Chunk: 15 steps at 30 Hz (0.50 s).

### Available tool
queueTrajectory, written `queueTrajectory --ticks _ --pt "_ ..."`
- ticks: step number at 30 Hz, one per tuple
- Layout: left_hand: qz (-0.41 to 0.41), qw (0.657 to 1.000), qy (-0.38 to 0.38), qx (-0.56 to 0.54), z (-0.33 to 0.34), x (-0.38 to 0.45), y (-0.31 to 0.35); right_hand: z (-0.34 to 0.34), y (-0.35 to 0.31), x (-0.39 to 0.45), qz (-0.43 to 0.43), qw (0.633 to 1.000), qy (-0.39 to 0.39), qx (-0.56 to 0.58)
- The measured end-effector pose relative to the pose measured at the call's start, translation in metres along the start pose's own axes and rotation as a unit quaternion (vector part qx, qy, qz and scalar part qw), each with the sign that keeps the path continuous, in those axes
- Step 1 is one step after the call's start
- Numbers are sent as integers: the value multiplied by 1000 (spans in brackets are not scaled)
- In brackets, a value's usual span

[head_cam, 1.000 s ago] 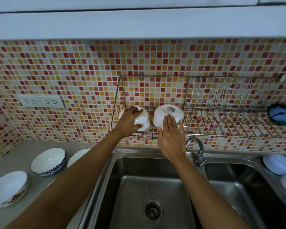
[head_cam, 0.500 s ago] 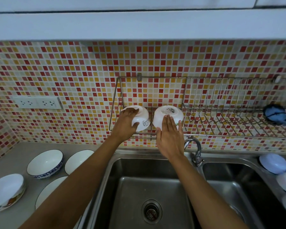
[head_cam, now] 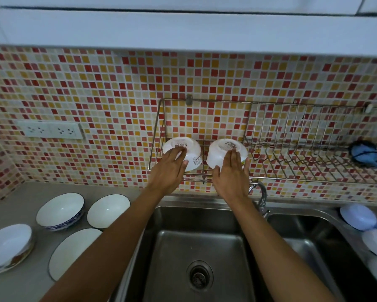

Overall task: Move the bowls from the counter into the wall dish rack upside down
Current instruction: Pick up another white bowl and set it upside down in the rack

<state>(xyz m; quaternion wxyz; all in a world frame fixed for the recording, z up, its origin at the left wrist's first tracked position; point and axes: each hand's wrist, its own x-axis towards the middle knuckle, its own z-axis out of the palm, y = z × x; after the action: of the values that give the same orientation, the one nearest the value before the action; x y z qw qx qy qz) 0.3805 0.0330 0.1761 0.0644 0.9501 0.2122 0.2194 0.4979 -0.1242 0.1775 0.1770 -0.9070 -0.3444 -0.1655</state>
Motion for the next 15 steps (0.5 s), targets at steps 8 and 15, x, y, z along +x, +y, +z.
queueTrajectory --ticks 8,15 --pt "29 998 14 46 3 -46 -21 23 -28 -36 -30 997 64 42" --pt "-71 996 44 3 -26 -131 -114 62 -143 -93 -207 952 22 224"
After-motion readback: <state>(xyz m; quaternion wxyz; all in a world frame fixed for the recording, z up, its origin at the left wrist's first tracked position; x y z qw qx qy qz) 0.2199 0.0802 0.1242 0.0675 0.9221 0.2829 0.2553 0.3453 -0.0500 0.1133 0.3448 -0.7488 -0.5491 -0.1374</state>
